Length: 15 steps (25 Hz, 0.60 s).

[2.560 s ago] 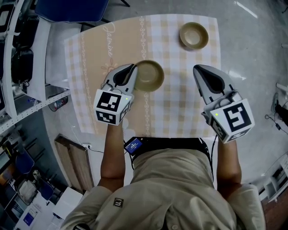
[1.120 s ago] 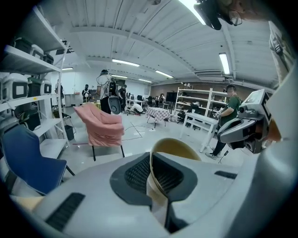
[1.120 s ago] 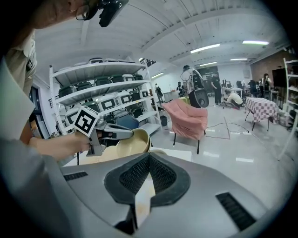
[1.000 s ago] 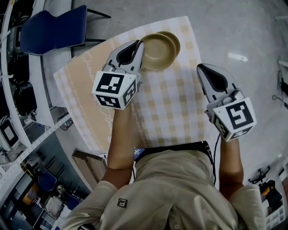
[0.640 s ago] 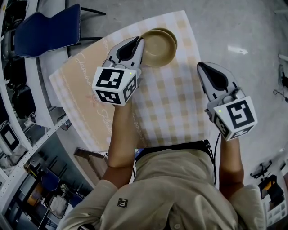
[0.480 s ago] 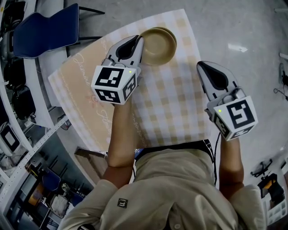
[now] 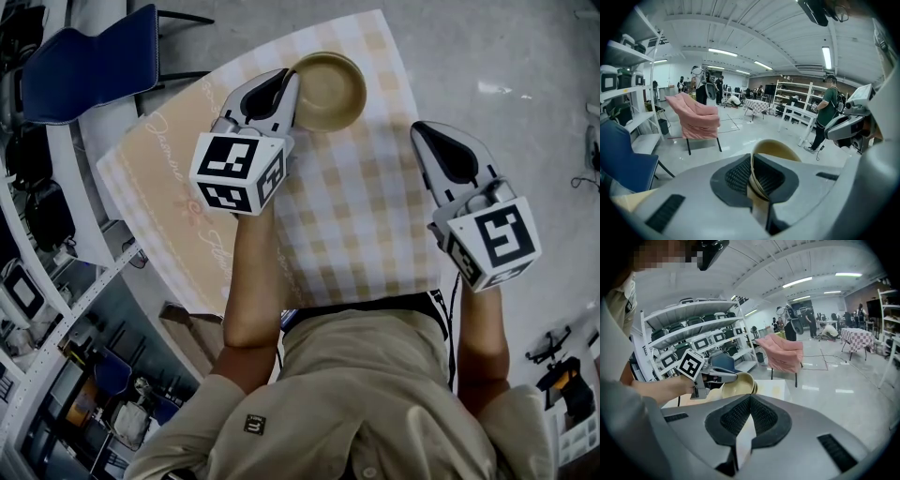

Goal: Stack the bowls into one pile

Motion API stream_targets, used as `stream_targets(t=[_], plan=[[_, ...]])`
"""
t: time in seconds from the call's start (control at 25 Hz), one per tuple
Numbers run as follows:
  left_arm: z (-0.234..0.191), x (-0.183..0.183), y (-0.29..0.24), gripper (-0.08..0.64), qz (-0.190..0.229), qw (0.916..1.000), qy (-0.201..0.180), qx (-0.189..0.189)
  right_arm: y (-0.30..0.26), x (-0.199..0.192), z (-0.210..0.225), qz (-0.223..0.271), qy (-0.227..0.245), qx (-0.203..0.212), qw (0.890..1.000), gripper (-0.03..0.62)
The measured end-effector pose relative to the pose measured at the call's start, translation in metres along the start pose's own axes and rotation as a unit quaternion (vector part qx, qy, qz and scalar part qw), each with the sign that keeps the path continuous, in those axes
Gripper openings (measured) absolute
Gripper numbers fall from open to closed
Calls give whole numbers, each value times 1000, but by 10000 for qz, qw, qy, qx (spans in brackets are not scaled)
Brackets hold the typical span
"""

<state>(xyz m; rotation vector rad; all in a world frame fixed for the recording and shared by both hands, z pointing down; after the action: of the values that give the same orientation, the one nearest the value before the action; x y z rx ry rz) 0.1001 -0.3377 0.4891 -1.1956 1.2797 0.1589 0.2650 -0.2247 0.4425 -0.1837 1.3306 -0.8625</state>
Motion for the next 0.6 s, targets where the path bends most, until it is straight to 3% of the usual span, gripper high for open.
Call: stream_targets(t=[0.6], plan=[[0,-12,-11,29,-146,9991,-371,159,1,-2,2,-10,-11,40,10000,3]])
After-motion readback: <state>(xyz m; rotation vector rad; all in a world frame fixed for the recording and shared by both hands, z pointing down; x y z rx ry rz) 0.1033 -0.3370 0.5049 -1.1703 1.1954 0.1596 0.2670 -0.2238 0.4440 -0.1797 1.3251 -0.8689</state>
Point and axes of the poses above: the fingertips, and each gripper's own axes: y backward along the fingers, z to its right, x out of its top, the point moved 4 cm from there along y, backward along the fingers, and after that the axes turned 2 degrees about -x, right-handed, at the moved point
